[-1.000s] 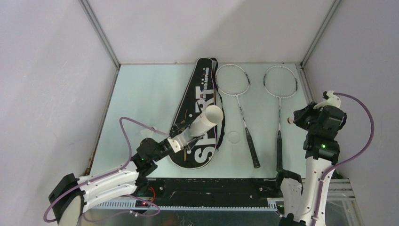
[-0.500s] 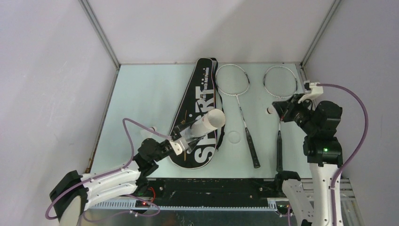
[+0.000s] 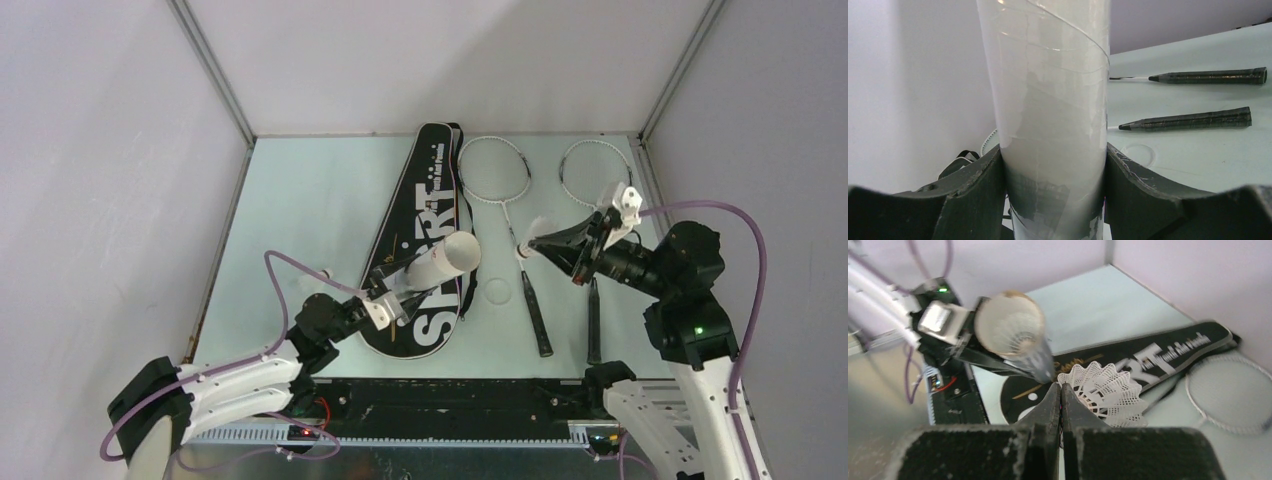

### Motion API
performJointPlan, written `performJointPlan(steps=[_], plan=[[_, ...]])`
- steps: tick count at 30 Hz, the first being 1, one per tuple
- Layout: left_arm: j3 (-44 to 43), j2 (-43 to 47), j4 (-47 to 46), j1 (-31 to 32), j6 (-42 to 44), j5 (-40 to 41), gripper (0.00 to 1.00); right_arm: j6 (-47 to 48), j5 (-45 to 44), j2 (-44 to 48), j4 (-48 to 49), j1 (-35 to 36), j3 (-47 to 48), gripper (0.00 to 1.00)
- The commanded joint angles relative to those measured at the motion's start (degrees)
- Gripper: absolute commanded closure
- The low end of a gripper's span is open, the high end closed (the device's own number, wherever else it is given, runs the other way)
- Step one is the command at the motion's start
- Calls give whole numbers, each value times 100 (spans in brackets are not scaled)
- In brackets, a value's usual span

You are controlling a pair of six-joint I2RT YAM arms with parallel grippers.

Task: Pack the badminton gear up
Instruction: Place the shuttlecock at the shuttle tube.

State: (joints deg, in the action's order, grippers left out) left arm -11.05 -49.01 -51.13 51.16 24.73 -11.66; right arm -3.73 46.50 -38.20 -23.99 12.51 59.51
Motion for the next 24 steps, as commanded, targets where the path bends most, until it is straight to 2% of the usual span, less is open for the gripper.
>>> performJointPlan(steps=[1,14,19,24], plan=[[-3,-2,327,-17,223,189,49,301,735,69,654,594,191,100],[40,199,875,-14,264,5,49,1442,-695,-39,1555,2545,192,100],[3,505,1299,-18,216,-103,49,1940,-1185,-295,1729,3008,187,100],[60,795,1406,-13,138,-101,49,2077,-1108,-671,1866,3247,192,100]])
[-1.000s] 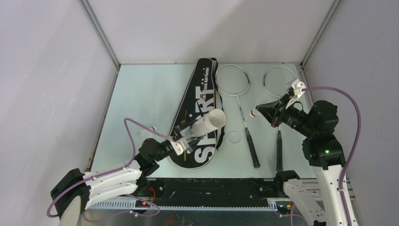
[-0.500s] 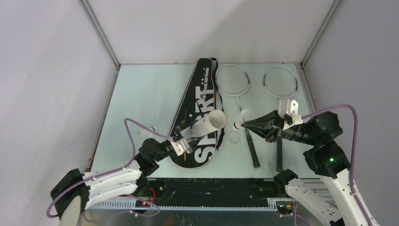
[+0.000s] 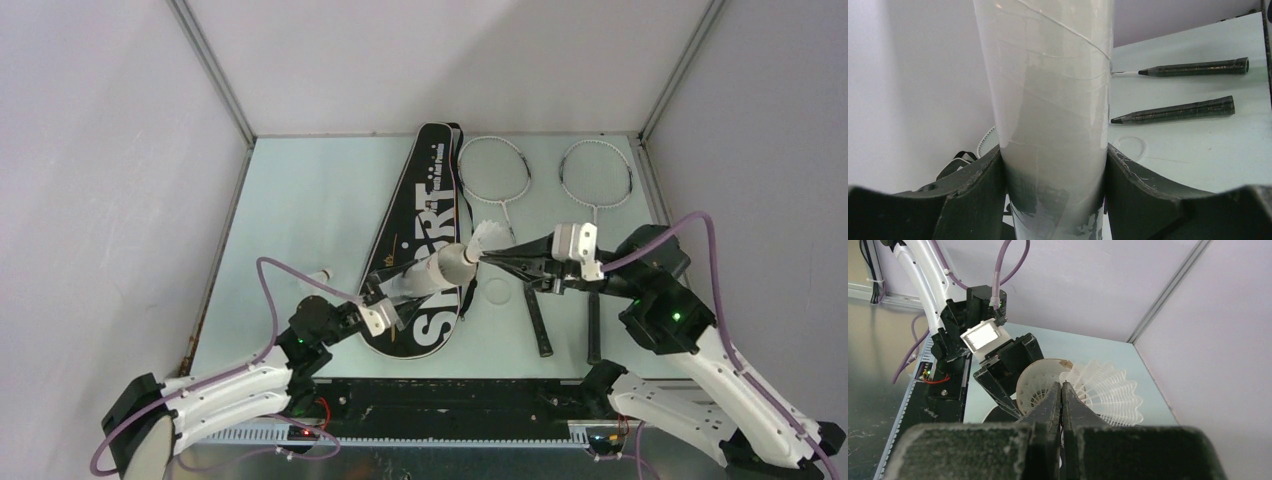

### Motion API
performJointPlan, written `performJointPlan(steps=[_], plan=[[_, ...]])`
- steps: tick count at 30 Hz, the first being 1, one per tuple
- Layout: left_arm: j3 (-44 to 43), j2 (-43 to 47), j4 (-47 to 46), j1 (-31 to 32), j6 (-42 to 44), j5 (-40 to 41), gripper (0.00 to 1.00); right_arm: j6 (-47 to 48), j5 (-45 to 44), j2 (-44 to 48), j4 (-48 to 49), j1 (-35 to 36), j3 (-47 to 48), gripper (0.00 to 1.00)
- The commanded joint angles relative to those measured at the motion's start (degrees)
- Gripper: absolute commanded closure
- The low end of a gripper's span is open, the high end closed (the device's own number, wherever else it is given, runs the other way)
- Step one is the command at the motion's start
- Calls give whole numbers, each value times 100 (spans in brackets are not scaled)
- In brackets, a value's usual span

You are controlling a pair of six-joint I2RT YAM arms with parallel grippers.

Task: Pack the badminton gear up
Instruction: Place the shuttlecock at the shuttle tube.

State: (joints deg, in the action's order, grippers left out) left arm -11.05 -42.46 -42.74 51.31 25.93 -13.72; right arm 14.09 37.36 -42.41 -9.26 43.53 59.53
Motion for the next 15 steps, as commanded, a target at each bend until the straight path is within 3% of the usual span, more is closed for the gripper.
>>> performJointPlan(steps=[1,6,15], plan=[[64,162,592,-25,9,101,49,241,-122,-306,459,159,184,100],[33,274,787,-25,-9,63,49,-1,308,-815,672,320,254,100],[120,399,705,-28,-17,99,49,-278,-63,-1056,300,544,283,100]])
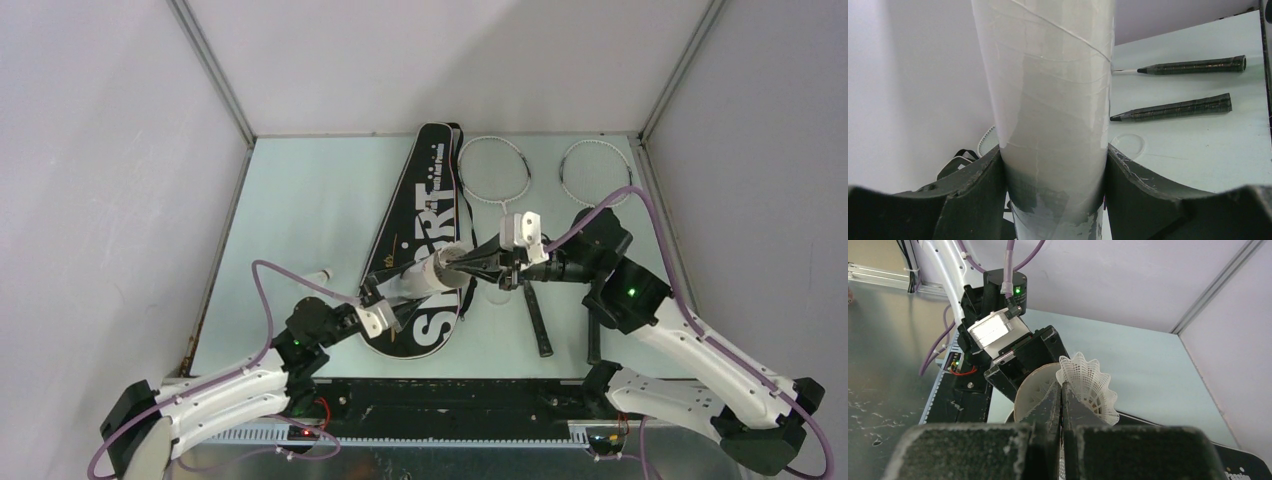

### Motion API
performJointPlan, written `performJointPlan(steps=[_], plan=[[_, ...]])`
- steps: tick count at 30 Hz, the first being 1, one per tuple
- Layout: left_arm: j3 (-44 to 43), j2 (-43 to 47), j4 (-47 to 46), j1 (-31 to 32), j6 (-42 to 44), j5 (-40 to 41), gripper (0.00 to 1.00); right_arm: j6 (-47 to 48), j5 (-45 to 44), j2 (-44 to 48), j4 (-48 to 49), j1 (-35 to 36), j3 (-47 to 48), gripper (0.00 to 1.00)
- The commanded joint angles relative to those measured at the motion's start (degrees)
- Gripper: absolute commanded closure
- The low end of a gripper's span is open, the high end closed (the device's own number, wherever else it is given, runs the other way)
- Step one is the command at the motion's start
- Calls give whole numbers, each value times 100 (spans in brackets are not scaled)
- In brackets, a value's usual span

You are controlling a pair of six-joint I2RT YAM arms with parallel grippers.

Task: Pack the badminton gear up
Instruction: Place the shuttlecock at the shuttle tube.

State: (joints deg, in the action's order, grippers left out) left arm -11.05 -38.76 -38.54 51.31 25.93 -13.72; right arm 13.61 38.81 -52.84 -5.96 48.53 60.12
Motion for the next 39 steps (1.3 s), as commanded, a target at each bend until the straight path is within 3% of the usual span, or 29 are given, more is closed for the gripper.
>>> performJointPlan(steps=[1,4,7,9,14,18,20,33,39], plan=[[123,24,251,-27,-22,94,49,-268,-185,-19,-42,47,227,99],[99,-22,281,-25,-27,68,49,-396,-16,-3,-54,64,228,83],[79,-99,200,-30,-2,62,49,-448,97,82,-102,66,227,58],[46,-171,226,-27,-5,59,49,-510,155,194,-97,68,228,47],[-6,-302,209,-26,25,-3,49,-546,-43,421,-30,69,228,33],[-16,-333,241,-33,37,-73,49,-551,-449,592,-1,73,228,17],[-24,-340,212,-33,44,-86,49,-661,-914,642,30,69,227,3],[-36,-313,407,-30,150,-97,49,-756,-2978,609,-901,64,234,1],[-59,-333,393,-28,149,-100,49,-605,-3092,296,-1505,73,397,1]])
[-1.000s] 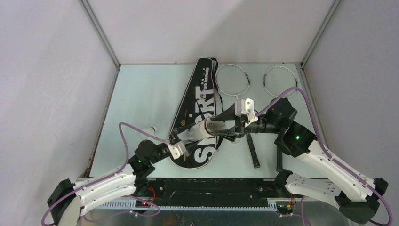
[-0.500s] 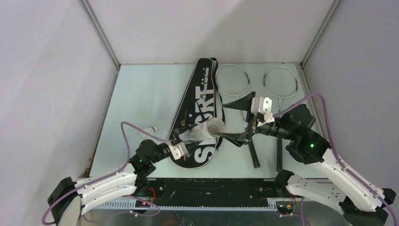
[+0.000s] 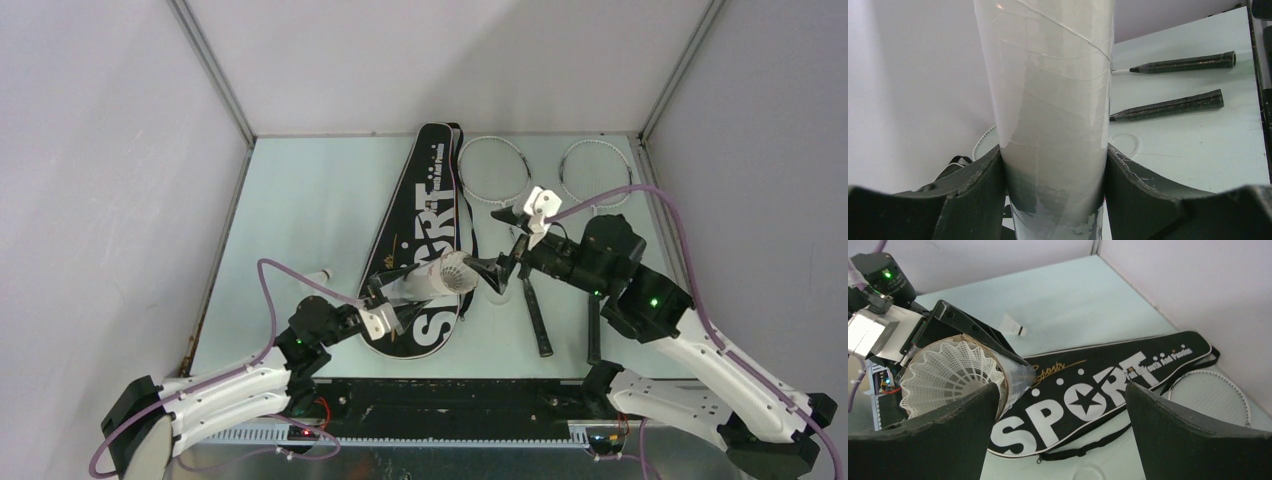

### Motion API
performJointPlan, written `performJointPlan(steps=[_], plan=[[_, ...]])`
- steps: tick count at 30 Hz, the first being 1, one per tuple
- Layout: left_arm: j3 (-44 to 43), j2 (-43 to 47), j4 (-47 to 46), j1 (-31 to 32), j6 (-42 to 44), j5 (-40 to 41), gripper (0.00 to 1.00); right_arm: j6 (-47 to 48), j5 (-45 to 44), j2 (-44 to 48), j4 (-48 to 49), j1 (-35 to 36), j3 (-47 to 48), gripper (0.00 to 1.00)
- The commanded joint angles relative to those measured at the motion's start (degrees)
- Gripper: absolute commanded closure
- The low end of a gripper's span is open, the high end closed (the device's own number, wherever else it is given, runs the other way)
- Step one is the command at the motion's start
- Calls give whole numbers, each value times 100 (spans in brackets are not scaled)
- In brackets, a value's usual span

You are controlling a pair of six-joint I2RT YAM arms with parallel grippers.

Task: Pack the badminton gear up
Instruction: Place the shuttlecock at the shuttle tube, then adjust the shuttle tube.

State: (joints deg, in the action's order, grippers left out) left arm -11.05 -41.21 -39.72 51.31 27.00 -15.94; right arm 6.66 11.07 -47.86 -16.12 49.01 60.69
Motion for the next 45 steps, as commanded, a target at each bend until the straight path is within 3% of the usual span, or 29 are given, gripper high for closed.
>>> performJointPlan(steps=[1,17,26,34,38,45], plan=[[-71,-89,515,-31,40,119,49,152,-366,-335,-568,37,361,1],[-212,-168,549,-31,6,-7,49,-30,-2216,-2063,-1399,498,1332,3],[-232,-153,553,-32,13,-34,49,56,-1113,-2443,-1778,504,1432,1],[-77,-508,-691,-27,-577,108,49,143,158,-1539,-1748,-43,1231,1],[-33,-954,-1351,-32,-713,461,49,815,734,-880,-1655,-164,943,1],[92,-1479,-2228,-34,-563,655,50,1141,793,-126,-1665,-377,928,1]])
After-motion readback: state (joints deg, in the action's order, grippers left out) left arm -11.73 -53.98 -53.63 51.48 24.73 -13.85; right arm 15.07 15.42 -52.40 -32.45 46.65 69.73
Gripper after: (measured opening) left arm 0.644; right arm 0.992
